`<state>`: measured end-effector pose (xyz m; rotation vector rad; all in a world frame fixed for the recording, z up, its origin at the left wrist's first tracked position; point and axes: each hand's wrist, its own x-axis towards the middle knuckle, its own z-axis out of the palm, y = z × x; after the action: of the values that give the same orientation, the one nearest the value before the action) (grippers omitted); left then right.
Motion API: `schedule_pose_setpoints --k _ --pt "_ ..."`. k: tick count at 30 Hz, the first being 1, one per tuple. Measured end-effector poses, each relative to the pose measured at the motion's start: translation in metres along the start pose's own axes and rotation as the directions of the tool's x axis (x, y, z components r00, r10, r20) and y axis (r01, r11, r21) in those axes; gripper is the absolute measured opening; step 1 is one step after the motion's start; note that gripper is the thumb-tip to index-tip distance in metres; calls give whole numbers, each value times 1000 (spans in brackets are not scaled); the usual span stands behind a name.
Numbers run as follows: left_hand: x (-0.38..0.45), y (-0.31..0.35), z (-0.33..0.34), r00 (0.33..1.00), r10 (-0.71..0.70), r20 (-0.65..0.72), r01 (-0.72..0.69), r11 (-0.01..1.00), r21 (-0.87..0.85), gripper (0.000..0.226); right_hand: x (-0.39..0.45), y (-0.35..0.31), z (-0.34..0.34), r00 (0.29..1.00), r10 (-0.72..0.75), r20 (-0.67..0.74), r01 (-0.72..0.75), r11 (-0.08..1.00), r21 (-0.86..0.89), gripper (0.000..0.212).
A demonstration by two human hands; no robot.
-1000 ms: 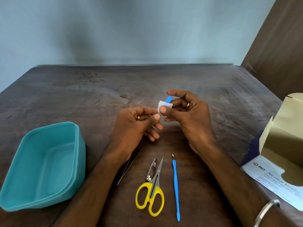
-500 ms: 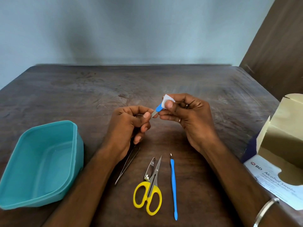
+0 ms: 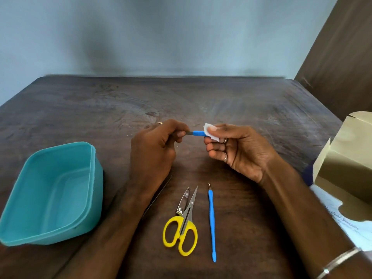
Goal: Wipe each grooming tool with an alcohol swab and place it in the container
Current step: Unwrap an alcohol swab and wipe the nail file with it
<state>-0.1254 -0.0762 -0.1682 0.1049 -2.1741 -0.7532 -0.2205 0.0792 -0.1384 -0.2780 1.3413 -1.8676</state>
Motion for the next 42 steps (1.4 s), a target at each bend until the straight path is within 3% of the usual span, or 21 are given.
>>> schedule_pose_setpoints --k 5,11,16,21,26,29,33,37,39,42 --pt "0 5 -5 982 190 -16 -185 967 178 26 2 3 1 998 -37 -59 30 994 -110 22" --pt "0 4 -5 972 221 81 -234 949 210 25 3 5 4 993 -89 -72 71 972 -223 20" --pt "2 2 -3 970 236 50 -241 950 197 18 1 5 3 990 -109 -93 90 979 -183 19" --pt "2 -1 -2 968 248 33 -250 954 164 18 0 6 2 983 -159 -90 126 948 -293 27" --pt "2 -2 -2 963 265 43 -268 947 175 21 -3 5 3 980 -186 -74 146 917 -370 24" --pt "2 -4 -1 969 246 5 -244 956 163 17 -2 6 2 983 -173 -63 141 928 -345 11" --pt "3 -1 -2 989 124 -79 -117 989 88 30 0 9 4 988 -153 -23 140 947 -289 17" --pt "4 7 -3 966 -233 -113 222 970 -104 49 0 10 8 981 -195 -19 179 933 -313 16" --pt "5 7 -3 930 -363 -64 337 908 -248 42 1 12 10 973 -229 -41 205 928 -312 13" --pt "4 7 -1 895 -442 53 423 808 -410 18 1 14 12 964 -259 -55 231 924 -304 10"
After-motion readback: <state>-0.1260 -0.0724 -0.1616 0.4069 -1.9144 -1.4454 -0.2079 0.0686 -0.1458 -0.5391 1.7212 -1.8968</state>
